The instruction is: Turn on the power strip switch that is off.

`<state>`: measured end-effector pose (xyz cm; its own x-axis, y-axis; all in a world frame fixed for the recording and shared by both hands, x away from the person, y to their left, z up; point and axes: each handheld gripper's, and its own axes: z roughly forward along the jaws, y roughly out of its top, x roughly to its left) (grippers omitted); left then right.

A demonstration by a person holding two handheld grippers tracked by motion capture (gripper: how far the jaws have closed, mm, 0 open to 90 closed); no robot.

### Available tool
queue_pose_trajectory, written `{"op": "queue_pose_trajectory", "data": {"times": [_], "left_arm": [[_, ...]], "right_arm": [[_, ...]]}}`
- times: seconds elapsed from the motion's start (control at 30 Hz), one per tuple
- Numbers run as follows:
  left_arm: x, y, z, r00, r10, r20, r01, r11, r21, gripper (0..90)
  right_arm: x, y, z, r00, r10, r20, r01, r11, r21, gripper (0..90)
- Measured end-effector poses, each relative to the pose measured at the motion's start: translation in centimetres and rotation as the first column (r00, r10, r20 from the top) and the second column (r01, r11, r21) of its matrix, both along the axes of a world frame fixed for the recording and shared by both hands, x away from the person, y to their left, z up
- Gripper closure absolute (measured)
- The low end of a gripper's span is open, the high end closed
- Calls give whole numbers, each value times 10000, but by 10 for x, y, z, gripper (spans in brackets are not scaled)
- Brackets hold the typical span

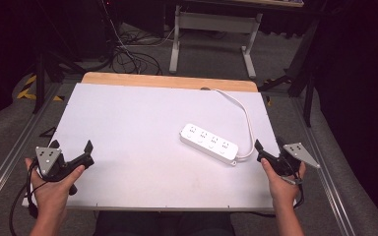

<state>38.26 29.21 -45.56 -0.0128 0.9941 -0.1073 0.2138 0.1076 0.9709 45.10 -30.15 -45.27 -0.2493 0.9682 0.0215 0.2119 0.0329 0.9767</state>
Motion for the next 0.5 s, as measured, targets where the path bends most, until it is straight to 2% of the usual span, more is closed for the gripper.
{"op": "queue_pose_trajectory", "data": {"times": [0.07,0.33,0.5], "left_arm": [[0,1,0,10000,-78,-28,78,9999,-125,22],[3,-3,1,9988,-492,59,492,9987,-133,23],[4,-4,1,9982,-598,54,598,9982,-58,22]], "right_arm": [[-1,-1,0,10000,-23,-29,23,10000,-43,176],[-3,-3,0,10000,-72,-18,72,10000,24,189],[-5,-4,1,9996,282,7,-282,9996,66,332]]}}
